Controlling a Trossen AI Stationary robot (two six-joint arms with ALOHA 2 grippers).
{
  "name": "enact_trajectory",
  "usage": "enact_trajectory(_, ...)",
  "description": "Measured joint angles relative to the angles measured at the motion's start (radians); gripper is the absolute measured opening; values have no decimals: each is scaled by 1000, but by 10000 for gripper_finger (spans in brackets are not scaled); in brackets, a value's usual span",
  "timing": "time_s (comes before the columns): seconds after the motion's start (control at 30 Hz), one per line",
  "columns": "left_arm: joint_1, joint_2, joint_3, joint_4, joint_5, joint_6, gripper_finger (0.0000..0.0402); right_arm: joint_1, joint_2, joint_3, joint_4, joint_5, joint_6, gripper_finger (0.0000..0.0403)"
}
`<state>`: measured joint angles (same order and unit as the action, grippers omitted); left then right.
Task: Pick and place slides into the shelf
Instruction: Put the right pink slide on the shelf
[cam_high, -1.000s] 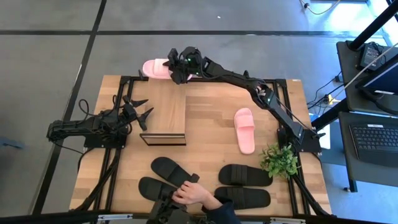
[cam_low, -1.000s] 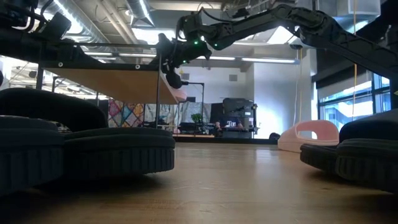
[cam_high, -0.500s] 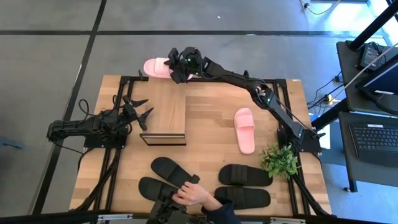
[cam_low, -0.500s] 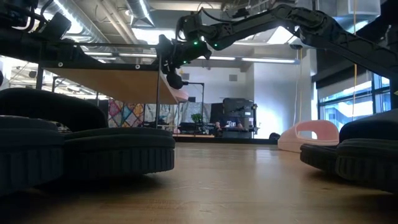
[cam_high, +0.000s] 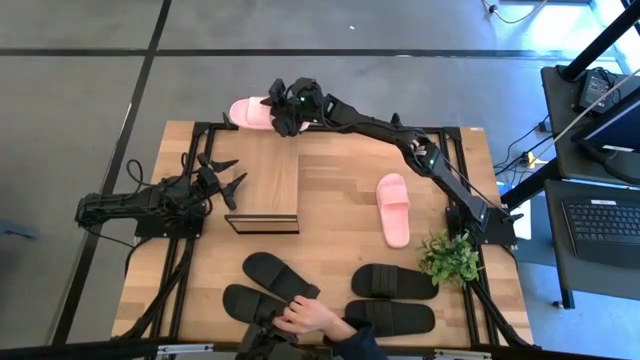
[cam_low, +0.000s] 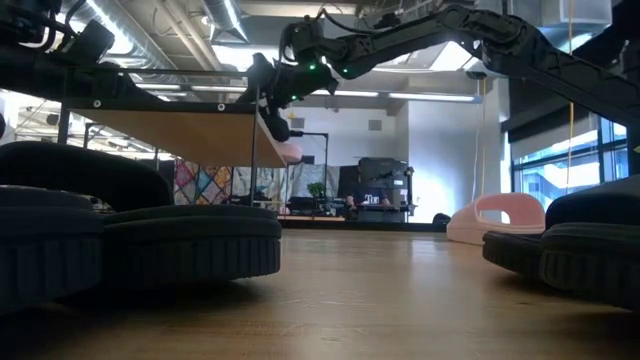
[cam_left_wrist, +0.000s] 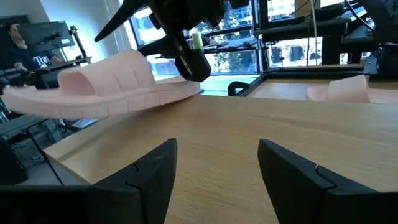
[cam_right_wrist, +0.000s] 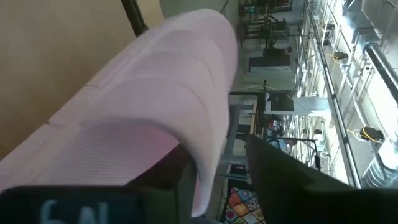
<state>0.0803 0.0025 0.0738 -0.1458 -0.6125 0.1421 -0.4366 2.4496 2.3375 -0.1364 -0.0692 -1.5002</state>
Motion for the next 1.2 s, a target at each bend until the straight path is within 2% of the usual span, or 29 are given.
enact_trajectory(0.2, 0, 0, 0, 0, 0, 0, 217, -1, 0, 0, 17, 5, -5, 213)
enact_trajectory(0.33, 0, 0, 0, 0, -1, 0, 217, 1, 0, 0, 14, 95, -21, 228)
enact_trajectory(0.43, 0, 0, 0, 0, -1, 0, 217, -1, 0, 0, -13, 135, -19, 229)
enact_trajectory(1.2, 0, 0, 0, 0, 0, -1, 217, 2, -3, 2, -83, 196, 92, 226)
